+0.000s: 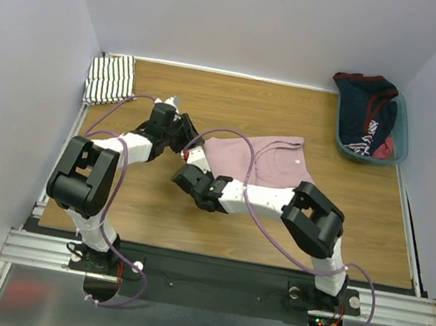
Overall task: Fold and stack the tank tops
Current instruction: Fold the tank top
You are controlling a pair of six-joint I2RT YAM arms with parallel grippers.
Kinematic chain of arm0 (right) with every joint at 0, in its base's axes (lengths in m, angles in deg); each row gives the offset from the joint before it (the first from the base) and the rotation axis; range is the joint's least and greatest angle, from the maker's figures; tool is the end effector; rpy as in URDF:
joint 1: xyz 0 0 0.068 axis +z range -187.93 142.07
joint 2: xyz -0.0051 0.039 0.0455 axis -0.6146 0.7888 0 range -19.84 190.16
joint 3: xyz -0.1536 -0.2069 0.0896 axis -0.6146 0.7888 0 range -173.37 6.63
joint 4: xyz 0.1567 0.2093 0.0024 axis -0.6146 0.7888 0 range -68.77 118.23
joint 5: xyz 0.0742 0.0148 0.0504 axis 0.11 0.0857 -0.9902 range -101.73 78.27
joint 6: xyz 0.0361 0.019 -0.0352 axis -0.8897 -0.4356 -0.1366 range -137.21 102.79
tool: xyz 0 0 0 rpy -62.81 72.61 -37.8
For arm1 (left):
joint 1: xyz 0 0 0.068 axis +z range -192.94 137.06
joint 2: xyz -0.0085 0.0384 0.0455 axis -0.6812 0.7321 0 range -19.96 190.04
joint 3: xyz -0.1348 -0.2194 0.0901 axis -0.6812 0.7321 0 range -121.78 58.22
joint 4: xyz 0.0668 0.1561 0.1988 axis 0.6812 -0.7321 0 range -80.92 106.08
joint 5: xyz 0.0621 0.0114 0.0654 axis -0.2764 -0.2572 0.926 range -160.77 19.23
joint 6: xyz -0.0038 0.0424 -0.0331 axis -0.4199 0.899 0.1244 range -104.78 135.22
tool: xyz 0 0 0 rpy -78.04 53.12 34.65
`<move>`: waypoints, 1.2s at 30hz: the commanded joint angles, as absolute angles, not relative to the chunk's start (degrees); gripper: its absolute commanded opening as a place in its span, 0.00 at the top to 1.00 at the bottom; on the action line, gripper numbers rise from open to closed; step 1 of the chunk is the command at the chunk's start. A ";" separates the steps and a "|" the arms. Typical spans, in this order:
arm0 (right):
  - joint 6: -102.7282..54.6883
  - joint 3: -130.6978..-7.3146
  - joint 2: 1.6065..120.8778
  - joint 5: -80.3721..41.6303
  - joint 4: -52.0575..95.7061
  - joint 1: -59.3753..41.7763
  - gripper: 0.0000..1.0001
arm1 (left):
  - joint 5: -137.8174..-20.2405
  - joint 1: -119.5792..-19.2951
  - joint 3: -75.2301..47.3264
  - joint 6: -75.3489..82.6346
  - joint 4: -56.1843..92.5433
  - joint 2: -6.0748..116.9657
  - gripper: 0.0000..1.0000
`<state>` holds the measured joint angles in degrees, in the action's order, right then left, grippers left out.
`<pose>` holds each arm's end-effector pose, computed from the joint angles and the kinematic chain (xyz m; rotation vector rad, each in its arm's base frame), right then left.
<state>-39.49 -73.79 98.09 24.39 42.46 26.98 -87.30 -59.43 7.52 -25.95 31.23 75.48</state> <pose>0.2005 0.3785 0.1573 -0.6476 2.2437 -0.1006 0.3377 -0.1106 0.1930 -0.2868 2.1768 -0.8927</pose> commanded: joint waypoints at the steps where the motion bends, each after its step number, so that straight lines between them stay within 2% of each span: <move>1: -38.57 -70.20 91.00 17.99 39.17 27.20 1.00 | -91.41 -59.37 12.23 -27.31 36.90 71.27 0.47; 9: -39.18 -65.27 81.60 7.87 36.70 27.20 1.00 | -91.16 -60.34 20.77 -27.32 39.54 67.05 0.43; 15: -39.70 -64.39 81.15 4.97 36.70 27.29 1.00 | -89.05 -60.60 23.94 -28.37 40.95 66.26 0.43; 24: -40.93 -63.07 80.44 3.65 36.70 27.46 1.00 | -79.30 -60.60 25.34 -30.92 37.00 63.89 0.49; 30: -41.02 -63.68 81.23 3.56 36.70 28.17 1.00 | -80.61 -60.60 23.85 -30.22 37.96 67.22 0.54; 36: -41.20 -63.86 81.67 3.91 36.70 28.34 1.00 | -82.46 -60.60 23.76 -29.95 40.59 69.95 0.54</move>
